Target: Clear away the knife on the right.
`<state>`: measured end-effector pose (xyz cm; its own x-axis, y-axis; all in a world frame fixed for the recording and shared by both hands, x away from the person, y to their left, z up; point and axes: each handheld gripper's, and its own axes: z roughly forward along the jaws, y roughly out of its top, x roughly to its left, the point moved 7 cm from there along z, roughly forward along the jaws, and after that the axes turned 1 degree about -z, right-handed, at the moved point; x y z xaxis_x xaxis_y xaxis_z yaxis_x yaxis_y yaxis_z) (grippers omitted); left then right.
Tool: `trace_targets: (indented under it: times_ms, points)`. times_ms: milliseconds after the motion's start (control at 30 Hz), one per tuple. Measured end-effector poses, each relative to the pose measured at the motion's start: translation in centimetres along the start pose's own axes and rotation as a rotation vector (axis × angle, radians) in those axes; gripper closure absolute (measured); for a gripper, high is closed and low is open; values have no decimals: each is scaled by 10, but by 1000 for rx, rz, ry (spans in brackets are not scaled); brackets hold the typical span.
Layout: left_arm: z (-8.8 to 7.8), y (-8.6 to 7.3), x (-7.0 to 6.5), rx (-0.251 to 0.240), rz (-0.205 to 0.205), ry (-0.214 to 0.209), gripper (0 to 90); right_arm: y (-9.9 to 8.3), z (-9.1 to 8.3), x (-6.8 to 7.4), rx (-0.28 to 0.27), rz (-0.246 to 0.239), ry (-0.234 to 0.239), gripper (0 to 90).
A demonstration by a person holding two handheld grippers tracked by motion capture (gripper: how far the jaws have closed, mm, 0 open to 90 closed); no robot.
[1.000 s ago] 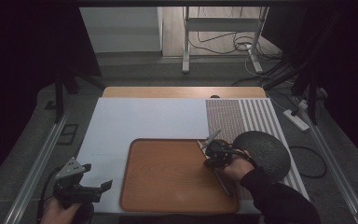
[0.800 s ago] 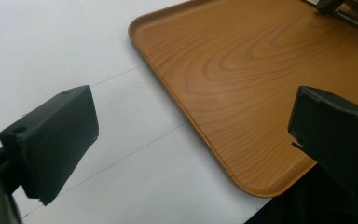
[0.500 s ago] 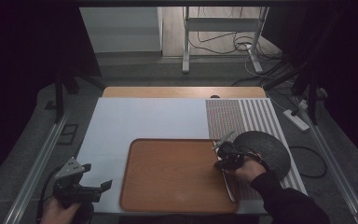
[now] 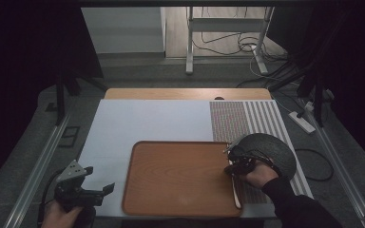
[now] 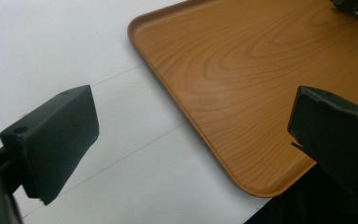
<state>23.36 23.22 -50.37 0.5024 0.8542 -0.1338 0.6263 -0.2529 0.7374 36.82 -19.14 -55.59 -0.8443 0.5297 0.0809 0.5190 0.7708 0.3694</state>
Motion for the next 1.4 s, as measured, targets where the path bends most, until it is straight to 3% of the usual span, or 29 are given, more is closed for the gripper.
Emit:
trace_targets:
  times_ms: [100, 300, 467, 733, 1100, 1400]
  points:
    - [0, 0, 0, 1, 2, 0, 18, 5, -5, 0, -52, 36, 24, 803]
    - [0, 0, 0, 4, 0, 0, 18, 11, -14, -2, -117, 65, -7, 603]
    - [1, 0, 0, 6, 2, 0, 18, 12, -17, 1, -139, 49, -21, 384]
    - [1, 0, 0, 6, 2, -1, 19, 13, -22, 3, -168, 49, -48, 190]
    - [1, 0, 0, 7, 3, -1, 19, 11, -32, 9, -185, 46, -73, 93]
    - [1, 0, 0, 7, 2, -3, 20, 7, -40, 7, -239, 55, -97, 21]
